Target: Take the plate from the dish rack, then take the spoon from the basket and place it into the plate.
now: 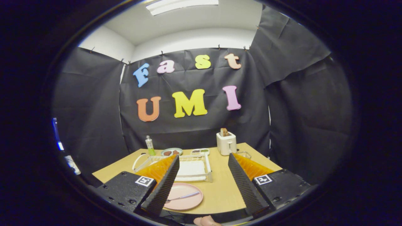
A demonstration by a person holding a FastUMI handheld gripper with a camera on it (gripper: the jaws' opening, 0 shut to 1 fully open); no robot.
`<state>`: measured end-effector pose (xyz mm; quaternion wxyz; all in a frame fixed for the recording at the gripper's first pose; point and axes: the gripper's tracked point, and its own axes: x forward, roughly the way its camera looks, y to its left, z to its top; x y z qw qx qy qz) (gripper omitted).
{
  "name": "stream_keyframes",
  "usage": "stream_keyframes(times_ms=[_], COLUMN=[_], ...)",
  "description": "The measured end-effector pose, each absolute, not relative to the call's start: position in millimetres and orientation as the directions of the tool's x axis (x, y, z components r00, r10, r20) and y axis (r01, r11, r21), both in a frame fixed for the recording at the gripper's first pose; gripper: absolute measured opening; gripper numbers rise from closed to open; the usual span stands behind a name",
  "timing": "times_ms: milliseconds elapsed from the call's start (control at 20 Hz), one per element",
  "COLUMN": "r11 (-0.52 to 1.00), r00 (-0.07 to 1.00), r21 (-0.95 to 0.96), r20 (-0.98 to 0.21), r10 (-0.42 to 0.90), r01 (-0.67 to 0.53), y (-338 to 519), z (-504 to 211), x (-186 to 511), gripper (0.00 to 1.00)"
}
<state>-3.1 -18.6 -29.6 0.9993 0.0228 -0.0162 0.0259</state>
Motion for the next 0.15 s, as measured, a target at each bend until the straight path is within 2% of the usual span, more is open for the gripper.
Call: stream_keyframes(times_ms=[150], r11=[0.999], r00=[0.999], r21=[0.029], r20=[0.026], r10=[0.045], r01=[-0.046], y=[-16.7], z=[-34.2], x=[-1.0], gripper=[1.00])
